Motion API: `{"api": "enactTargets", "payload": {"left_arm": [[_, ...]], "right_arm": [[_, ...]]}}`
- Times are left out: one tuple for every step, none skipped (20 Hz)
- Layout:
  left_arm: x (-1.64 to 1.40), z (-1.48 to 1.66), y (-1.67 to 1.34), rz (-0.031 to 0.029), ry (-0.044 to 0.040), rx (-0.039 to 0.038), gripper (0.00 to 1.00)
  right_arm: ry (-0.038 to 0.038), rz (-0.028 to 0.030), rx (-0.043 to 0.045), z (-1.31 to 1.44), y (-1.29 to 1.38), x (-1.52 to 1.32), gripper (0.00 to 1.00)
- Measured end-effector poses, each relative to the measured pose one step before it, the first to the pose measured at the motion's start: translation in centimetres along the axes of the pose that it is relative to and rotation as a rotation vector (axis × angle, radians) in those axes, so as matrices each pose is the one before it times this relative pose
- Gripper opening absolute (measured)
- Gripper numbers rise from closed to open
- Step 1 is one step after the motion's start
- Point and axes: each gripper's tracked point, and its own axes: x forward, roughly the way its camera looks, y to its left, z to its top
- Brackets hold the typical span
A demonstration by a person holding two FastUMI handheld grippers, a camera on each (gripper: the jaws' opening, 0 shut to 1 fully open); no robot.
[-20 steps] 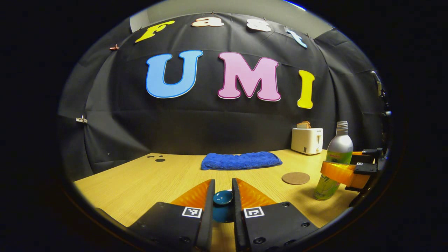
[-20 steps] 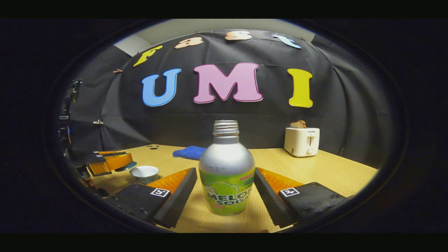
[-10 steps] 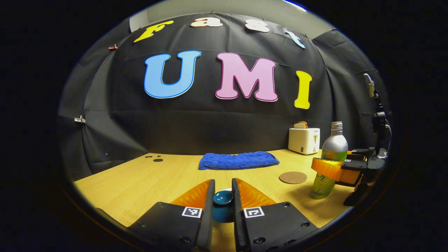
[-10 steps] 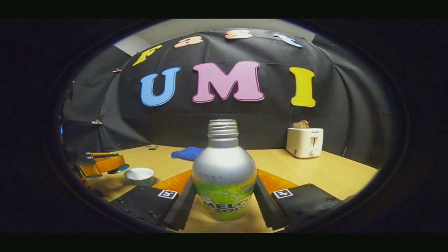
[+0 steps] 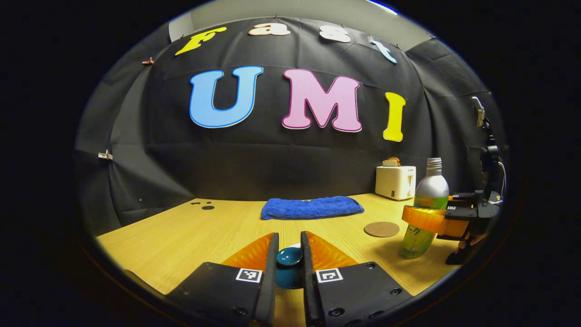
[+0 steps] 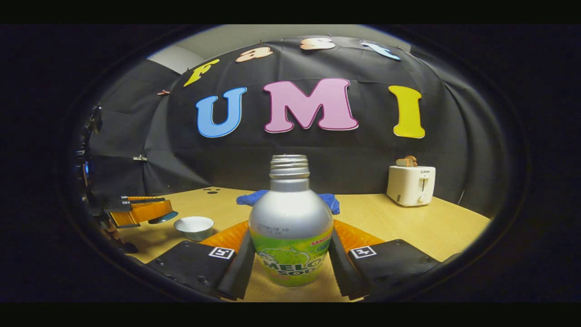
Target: Open the teacup lid with one hand, grasp the water bottle and pour water into the teacup with the other hand; after pouring, place the water bottle on the coaster and then close the teacup lid.
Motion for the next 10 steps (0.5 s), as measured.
{"api": "enactTargets", "payload": {"left_arm": [[-0.193, -0.001, 0.339, 0.01048, 0.00080, -0.00050, 0.29], [-0.128, -0.013, 0.388, 0.01269, 0.00061, -0.00015, 0.29], [-0.029, 0.040, 0.291, 0.00903, 0.00040, 0.00040, 0.29], [-0.071, 0.000, 0.839, 0.02503, 0.00138, -0.00053, 0.29], [-0.013, -0.002, 0.912, 0.02777, -0.00043, 0.00028, 0.29], [-0.038, -0.184, 0.466, 0.00886, 0.00224, -0.00151, 0.29], [-0.177, 0.078, 0.370, 0.00086, 0.00136, -0.00072, 0.29], [-0.229, -0.070, 0.629, 0.00611, 0.00328, 0.00343, 0.29], [-0.108, -0.022, 0.833, 0.01207, 0.00053, -0.00280, 0.29], [-0.130, -0.037, 1.025, 0.01668, -0.00057, -0.00433, 0.29]], "right_arm": [[0.00754, -0.00882, -0.02247, 0.070, -0.081, 0.100, 0.75], [0.00881, -0.00344, -0.03655, 0.025, 0.076, 0.103, 0.75], [0.00614, -0.01274, -0.07607, 0.426, -0.171, 0.324, 0.75], [0.01952, -0.01909, -0.11397, 0.296, -0.325, 0.593, 0.75], [0.00869, -0.00473, -0.06925, 0.106, -0.177, 0.354, 0.75], [0.00852, -0.00407, -0.08085, 0.150, -0.434, 0.562, 0.75], [0.00595, -0.00721, -0.08149, 0.090, -0.458, 0.194, 0.75], [0.00061, 0.00159, -0.07336, 0.202, -0.140, 0.276, 0.75], [-0.00392, 0.00033, -0.06545, 0.103, 0.076, -0.214, 0.75], [-0.00634, -0.00275, -0.05804, 0.124, -0.066, -0.194, 0.75]]}}
